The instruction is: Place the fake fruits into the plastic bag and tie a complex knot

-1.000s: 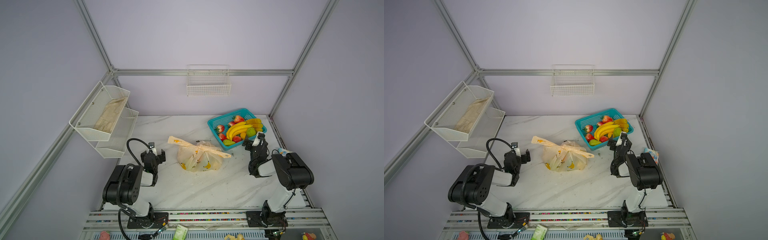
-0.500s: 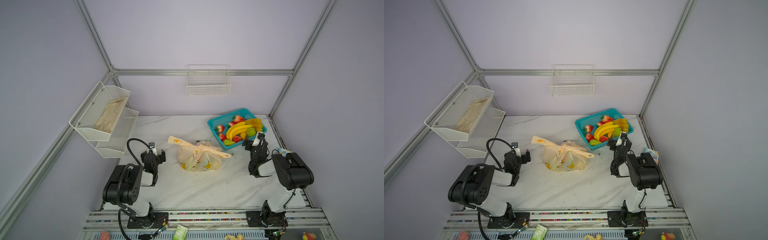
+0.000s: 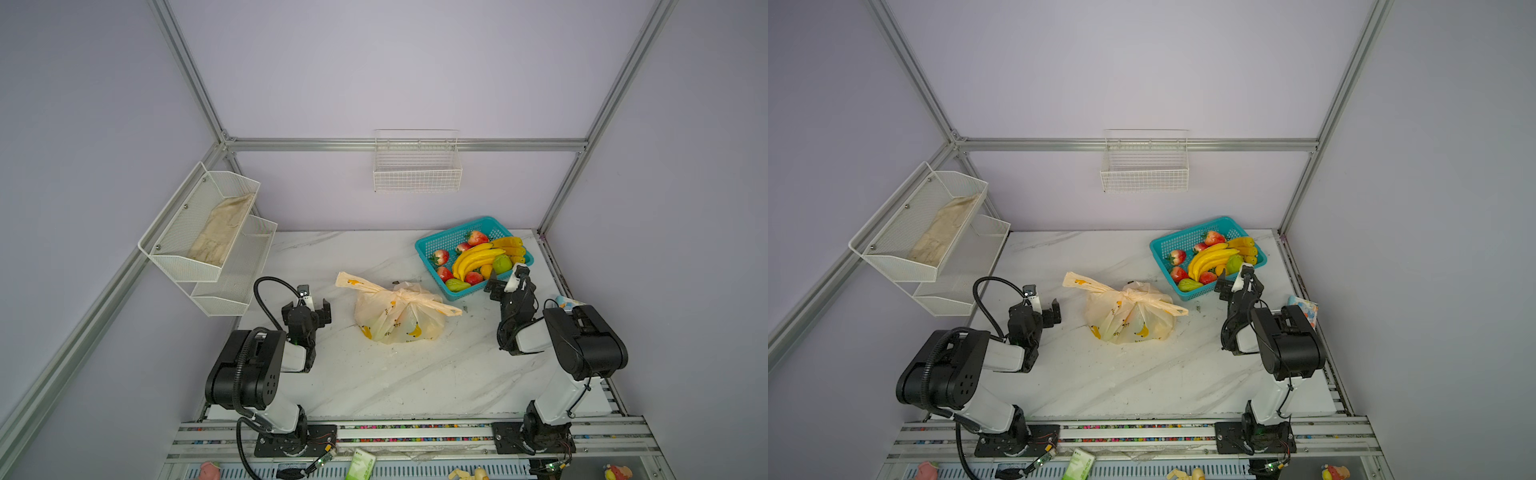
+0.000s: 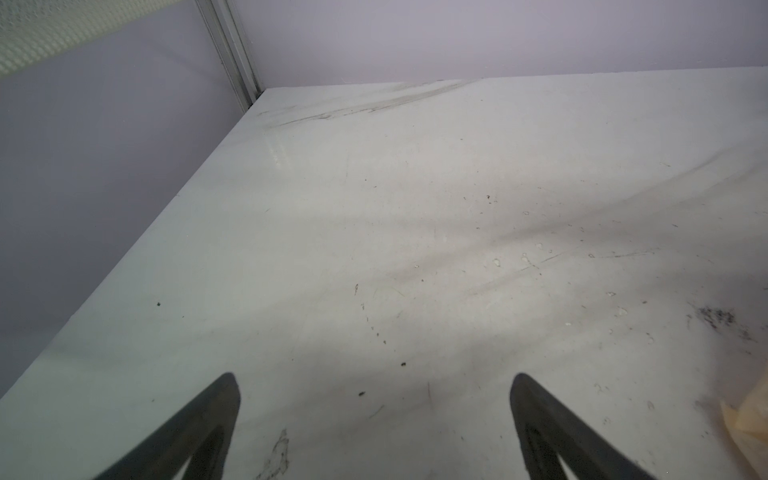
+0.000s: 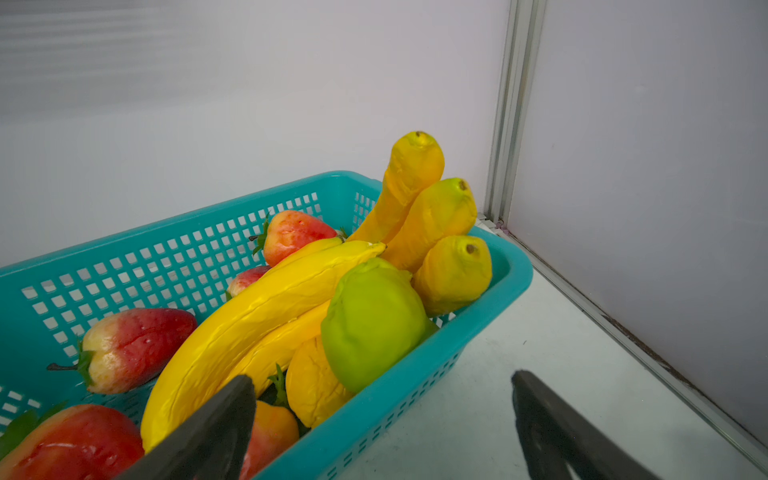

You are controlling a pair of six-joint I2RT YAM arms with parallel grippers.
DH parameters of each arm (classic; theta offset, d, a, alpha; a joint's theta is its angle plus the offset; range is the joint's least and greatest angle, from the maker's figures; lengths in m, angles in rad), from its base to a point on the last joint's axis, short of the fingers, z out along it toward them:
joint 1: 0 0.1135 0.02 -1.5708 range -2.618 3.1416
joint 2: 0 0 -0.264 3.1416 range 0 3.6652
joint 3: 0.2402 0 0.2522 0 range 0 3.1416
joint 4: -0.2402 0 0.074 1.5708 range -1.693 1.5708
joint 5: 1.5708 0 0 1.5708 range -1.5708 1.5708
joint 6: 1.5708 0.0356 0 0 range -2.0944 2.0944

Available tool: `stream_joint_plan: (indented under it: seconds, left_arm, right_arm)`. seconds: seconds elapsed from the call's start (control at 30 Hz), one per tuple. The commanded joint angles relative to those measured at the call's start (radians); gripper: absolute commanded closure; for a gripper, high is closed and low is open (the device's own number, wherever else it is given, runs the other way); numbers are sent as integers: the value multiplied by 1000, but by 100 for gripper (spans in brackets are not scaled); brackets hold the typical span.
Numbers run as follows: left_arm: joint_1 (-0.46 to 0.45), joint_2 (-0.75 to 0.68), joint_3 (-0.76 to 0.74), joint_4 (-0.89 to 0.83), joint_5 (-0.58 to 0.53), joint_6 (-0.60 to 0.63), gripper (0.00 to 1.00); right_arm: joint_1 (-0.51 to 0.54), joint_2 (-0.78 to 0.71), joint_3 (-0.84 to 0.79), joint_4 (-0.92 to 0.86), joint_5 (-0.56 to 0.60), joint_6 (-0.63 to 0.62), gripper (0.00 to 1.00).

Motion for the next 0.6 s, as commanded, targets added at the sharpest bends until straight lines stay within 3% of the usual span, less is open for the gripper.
stream_joint_plan:
  seconds: [0.0,0.57]
  left_arm:
    - [8,-16,64,36,2,10,0]
    - [8,-14,63,38,0,10,0]
  right_arm:
    - [-2,16,4,4,-11,-27,3]
    - [-2,16,8,-5,-31,-31,3]
